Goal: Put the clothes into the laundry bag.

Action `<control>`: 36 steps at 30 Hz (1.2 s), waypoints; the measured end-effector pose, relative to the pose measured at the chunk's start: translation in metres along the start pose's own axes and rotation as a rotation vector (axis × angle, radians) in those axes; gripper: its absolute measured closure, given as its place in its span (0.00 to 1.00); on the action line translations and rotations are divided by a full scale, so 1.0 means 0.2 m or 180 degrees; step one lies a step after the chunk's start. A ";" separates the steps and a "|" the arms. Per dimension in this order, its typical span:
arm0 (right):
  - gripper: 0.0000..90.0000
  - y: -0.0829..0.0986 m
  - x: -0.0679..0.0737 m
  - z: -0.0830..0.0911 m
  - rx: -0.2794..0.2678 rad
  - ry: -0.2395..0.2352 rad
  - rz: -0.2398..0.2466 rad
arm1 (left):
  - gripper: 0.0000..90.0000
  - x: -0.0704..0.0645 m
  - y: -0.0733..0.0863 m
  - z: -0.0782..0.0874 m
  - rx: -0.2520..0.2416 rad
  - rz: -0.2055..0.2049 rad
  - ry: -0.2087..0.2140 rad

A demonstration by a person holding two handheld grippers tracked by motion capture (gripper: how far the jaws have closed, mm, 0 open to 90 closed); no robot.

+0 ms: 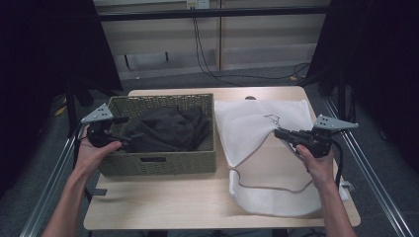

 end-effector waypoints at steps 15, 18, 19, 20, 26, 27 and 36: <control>0.99 0.01 0.00 -0.02 0.0018 0.0009 0.0017 | 0.08 0.11 0.02 -0.18 0.0434 0.0104 0.0436; 0.99 0.01 -0.01 -0.01 0.0022 0.0014 0.0019 | 0.06 0.11 0.03 -0.23 0.0487 -0.0009 0.0459; 0.99 0.01 -0.01 -0.01 0.0027 0.0017 0.0021 | 0.05 0.11 0.04 -0.26 0.0543 -0.0039 0.0437; 0.99 0.01 -0.01 -0.01 0.0029 0.0018 0.0022 | 0.03 0.10 0.05 -0.28 0.0593 -0.0080 0.0453; 0.99 0.02 -0.01 -0.02 0.0040 0.0008 0.0002 | 0.01 0.12 0.07 -0.35 0.0808 -0.0126 0.0444; 0.99 0.02 -0.02 -0.02 0.0038 0.0005 0.0007 | 0.01 0.13 0.07 -0.36 0.0794 -0.0120 0.0458; 0.99 0.03 -0.01 -0.04 0.0071 0.0017 0.0029 | 0.00 0.15 0.13 -0.45 0.1248 0.0006 0.0548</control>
Point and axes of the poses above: each handheld gripper's, and its own axes: z roughly backward along the jaws, y roughly out of its underside, x roughly to its left, the point moved 5 cm from there along -z, roughly forward along the jaws, and after that the axes turned 11 degrees about y, right-handed, at the moved point
